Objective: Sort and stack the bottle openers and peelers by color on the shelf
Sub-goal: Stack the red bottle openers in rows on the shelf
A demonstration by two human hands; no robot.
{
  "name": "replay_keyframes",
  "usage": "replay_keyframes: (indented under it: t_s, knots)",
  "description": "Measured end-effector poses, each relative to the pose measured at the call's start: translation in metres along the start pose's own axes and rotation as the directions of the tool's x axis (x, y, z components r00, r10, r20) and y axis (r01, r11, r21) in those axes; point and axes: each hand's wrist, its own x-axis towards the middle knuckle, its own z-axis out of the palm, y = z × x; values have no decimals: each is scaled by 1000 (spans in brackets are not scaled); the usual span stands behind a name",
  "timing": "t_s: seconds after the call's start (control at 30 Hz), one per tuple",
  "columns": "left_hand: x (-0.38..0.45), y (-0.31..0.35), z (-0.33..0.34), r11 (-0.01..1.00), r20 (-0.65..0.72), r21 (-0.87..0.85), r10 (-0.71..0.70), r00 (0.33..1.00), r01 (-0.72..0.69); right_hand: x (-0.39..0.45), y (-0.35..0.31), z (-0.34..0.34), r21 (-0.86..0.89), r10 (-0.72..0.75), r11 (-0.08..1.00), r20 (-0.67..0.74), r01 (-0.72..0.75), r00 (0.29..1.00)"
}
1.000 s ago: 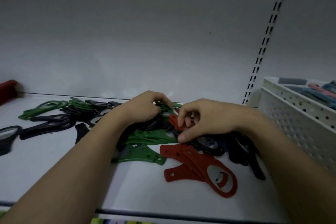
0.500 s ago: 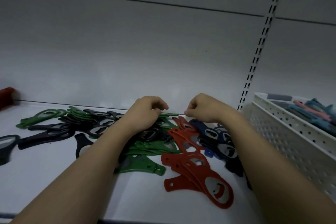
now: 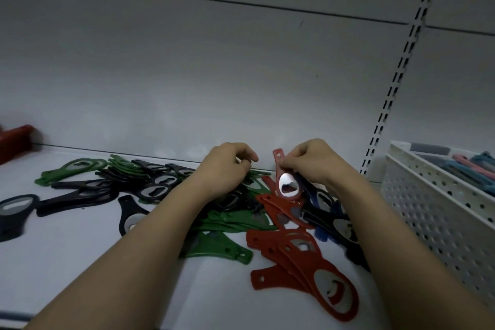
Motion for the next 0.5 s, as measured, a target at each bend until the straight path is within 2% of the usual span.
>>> replay_keyframes:
  t_s: [0.1,0.17,0.23,0.33,0.4,0.43,0.5]
  knots:
    - [-1,5,1,997,-38,-75,15,999,-18,-3,-1,-5,198,-51,978,-71,64,996]
    - [-4,12,1,972,-19,-231,32,999,-36,-6,-3,-6,332,-89,936,-90,115,992]
    - [-8,20,0,921,40,-390,45,998,-26,-9,-7,-5,469,-131,871,-63,146,989]
    - [-11,25,-2,846,63,-533,36,997,3,-13,-11,1,599,-169,790,12,129,986]
    - [-11,25,-4,823,42,-567,-12,999,34,-12,-11,5,603,-144,791,15,106,989]
    - [-11,25,-5,819,29,-572,-39,999,49,-10,-9,7,548,-124,830,-3,105,992]
    - [-11,25,-7,792,14,-605,-87,996,78,-7,0,11,312,-118,942,-36,123,992]
